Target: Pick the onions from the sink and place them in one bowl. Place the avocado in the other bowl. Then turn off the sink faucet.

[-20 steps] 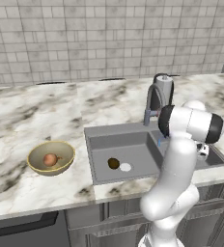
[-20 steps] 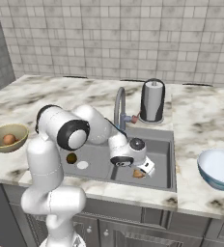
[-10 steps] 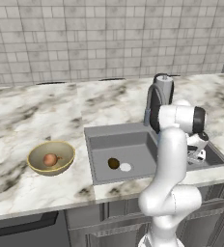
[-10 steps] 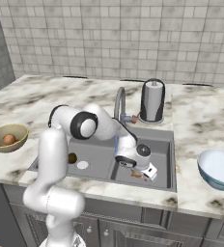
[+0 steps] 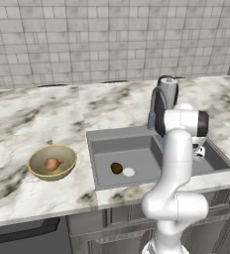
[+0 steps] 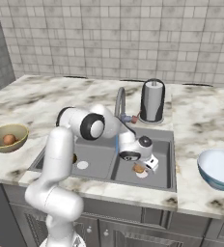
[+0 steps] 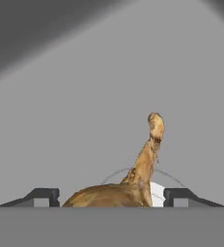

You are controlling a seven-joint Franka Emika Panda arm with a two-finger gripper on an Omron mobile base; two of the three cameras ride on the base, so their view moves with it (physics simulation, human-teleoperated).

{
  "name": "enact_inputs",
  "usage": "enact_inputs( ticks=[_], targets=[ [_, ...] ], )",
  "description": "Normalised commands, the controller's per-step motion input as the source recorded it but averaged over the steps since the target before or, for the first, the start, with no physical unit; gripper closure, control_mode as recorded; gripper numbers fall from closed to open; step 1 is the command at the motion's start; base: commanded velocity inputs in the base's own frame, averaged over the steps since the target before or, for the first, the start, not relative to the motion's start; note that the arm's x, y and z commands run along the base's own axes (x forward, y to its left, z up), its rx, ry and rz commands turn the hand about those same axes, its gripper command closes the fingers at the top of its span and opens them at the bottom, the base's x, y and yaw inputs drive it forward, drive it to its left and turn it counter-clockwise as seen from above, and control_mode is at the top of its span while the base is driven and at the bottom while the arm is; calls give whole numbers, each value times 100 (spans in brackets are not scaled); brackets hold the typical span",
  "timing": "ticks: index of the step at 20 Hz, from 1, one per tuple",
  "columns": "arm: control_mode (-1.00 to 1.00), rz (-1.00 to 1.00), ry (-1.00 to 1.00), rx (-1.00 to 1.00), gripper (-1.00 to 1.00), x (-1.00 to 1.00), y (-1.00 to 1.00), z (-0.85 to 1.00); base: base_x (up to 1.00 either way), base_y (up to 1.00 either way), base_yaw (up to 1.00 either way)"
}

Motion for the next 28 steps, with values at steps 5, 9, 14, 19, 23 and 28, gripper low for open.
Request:
enact_inputs(
  ticks=[5,9,14,19,23,28],
  targets=[
    [-100,-7,5,0,100,-21,-30,-3,0,0,0],
    [-100,-12,1,0,100,-21,-3,0,0,0,0],
    [-100,-16,0,1,100,-18,-2,43,0,0,0],
    [-100,-13,-3,0,100,-14,0,100,0,0,0],
    [-100,-12,-2,0,100,-23,0,100,0,0,0],
    [-100,-11,-4,0,100,-33,0,100,0,0,0]
  ],
)
